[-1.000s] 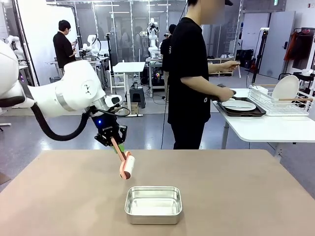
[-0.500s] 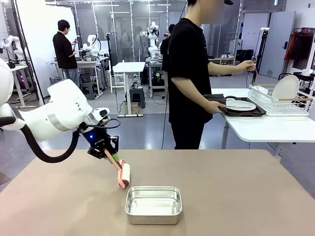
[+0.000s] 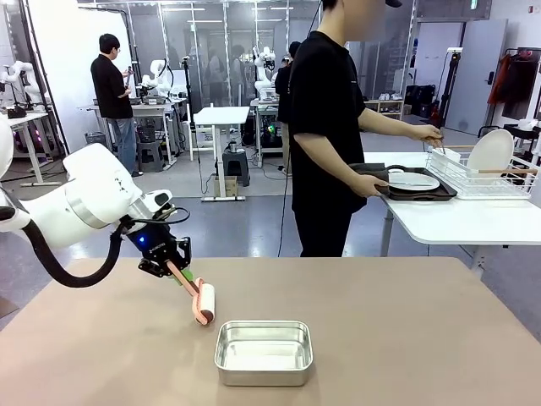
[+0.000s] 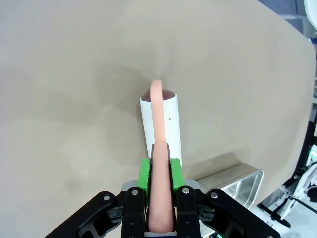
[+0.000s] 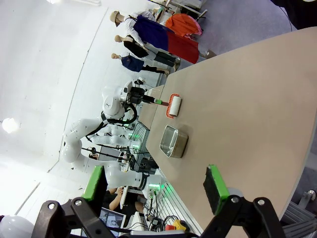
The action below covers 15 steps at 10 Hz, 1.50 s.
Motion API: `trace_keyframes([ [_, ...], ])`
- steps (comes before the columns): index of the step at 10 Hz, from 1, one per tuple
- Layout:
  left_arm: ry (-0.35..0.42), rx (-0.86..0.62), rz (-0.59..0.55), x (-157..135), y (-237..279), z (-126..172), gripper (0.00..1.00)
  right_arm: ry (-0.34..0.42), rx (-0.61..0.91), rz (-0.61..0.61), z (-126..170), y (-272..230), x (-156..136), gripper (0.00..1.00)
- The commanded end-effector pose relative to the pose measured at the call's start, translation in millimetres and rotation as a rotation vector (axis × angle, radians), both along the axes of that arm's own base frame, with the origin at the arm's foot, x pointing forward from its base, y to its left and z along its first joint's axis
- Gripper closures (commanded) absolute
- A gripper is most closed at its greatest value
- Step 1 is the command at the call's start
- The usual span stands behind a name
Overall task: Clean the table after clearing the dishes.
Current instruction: When the right (or left) Handle tray is removed, use the right hand (or left hand) to clean the right (or left) side of the table with the Lint Roller.
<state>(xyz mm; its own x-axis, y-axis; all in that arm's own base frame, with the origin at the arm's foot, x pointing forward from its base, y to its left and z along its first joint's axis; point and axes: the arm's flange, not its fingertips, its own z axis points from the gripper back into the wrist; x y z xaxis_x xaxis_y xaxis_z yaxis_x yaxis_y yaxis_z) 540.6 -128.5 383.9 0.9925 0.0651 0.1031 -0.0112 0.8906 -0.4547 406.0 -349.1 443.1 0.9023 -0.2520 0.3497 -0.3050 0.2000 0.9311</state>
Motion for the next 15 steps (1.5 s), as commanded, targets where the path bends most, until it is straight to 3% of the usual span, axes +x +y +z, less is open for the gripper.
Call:
trace_keyframes([
  [1,0.002,0.006,-0.064,5,22,-25,0.79,-0.007,-0.012,0.0,1,4,-4,0.0],
  [3,-0.013,0.028,-0.115,8,46,-33,0.79,-0.007,-0.012,0.0,1,4,-4,0.0],
  [10,0.069,-0.024,-0.088,13,139,-53,0.79,-0.007,-0.012,0.0,1,4,-4,0.0],
  [15,0.096,0.012,0.008,10,223,-60,0.79,-0.007,-0.012,0.0,1,4,-4,0.0],
])
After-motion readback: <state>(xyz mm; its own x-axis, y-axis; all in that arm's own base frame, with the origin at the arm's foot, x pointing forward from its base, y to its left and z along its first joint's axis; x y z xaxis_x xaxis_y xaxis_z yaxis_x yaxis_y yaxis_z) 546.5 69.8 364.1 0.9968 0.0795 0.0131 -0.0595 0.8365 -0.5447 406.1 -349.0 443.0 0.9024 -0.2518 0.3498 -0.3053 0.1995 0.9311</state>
